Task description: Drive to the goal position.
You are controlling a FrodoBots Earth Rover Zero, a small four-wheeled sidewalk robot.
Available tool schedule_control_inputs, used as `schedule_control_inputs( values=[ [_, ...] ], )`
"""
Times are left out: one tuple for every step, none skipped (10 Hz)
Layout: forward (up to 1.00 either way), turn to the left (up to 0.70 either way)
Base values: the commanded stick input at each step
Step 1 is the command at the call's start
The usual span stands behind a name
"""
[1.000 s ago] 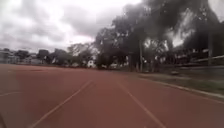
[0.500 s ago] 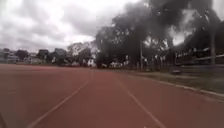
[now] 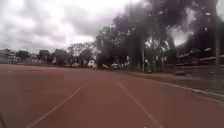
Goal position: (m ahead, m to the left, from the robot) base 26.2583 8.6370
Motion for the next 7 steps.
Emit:
schedule_control_inputs(
  values=[
    [0.7,0.0],
    [0.7,0.0],
    [0.7,0.0],
    [0.7,0.0],
    [0.7,0.0],
    [0.7,0.0],
    [0.7,0.0]
  ],
)
